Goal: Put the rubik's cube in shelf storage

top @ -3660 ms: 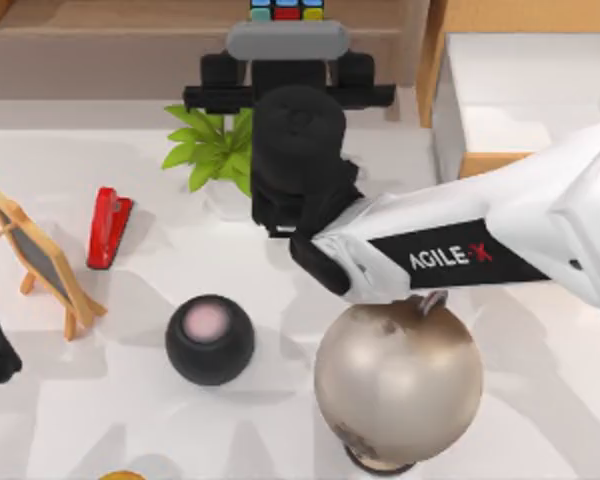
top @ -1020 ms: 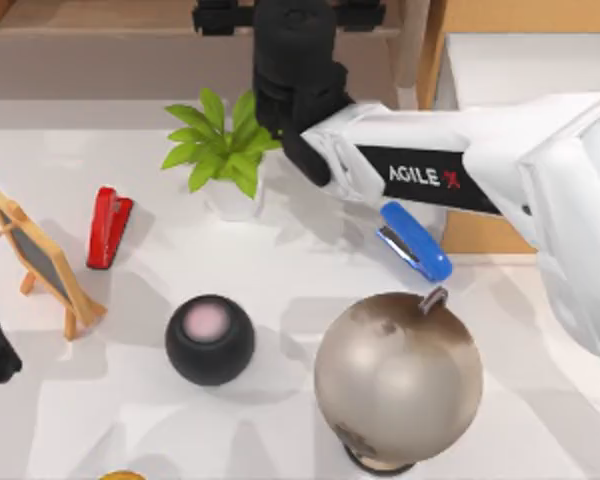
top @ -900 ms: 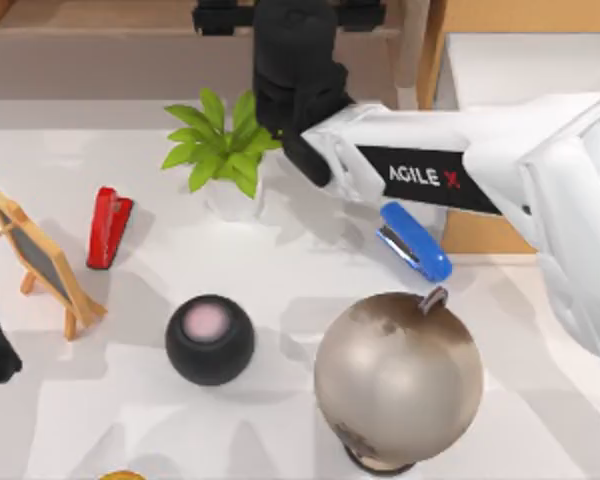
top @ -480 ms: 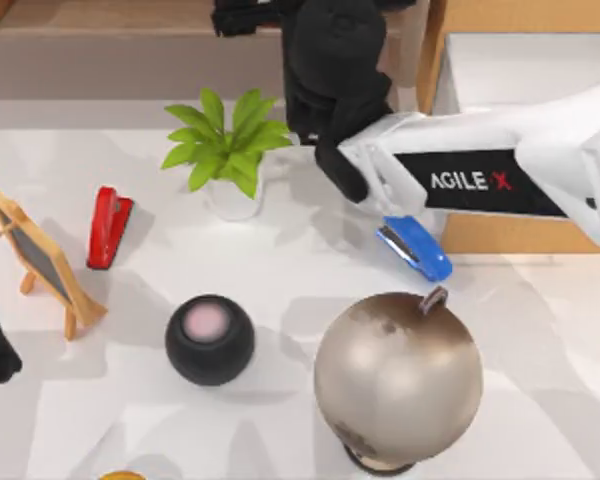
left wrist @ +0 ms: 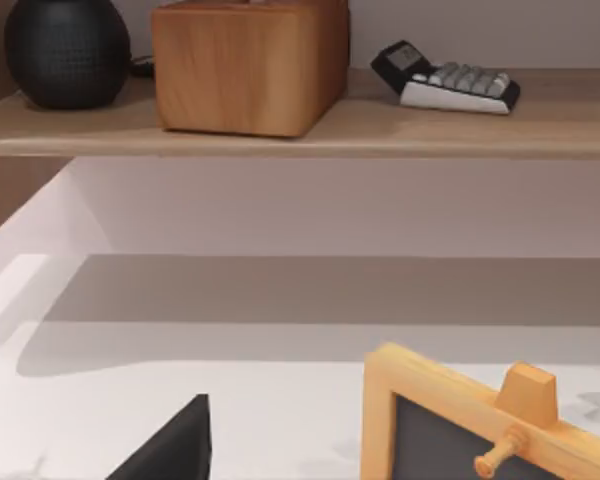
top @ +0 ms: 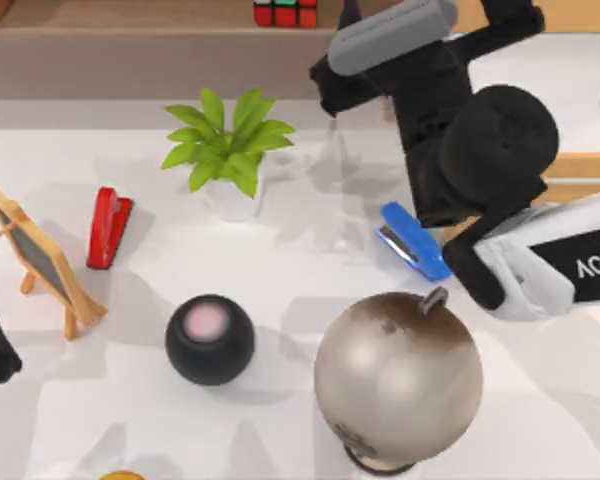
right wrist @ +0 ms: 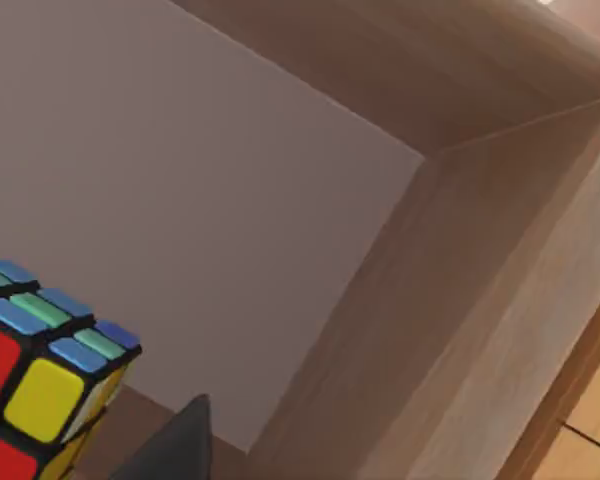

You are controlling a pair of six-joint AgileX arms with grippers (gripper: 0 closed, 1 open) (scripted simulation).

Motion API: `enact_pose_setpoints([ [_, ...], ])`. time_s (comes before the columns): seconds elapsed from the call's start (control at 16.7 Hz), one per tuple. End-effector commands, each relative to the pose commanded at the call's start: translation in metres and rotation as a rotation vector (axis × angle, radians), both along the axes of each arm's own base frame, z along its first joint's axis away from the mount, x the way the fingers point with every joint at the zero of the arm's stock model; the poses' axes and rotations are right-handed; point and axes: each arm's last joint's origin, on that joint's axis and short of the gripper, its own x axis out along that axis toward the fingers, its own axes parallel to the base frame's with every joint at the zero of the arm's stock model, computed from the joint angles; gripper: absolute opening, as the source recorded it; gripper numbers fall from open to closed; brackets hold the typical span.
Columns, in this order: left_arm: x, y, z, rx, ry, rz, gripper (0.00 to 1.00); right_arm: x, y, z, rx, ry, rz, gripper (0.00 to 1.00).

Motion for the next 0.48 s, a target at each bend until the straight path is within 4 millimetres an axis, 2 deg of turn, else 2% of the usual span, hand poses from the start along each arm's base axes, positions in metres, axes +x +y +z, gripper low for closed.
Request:
enact_pose_setpoints([
  [0.3,0.000,0.000,0.000,0.000,0.000,0.000,1.00,-0.062,-0.068,-0.032,-0.348,-0.042,-0.102,1.00],
  [0.48,0.000,0.000,0.000,0.000,0.000,0.000,1.00,-0.089,-0.104,-0.056,-0.572,-0.008,-0.173,1.00],
])
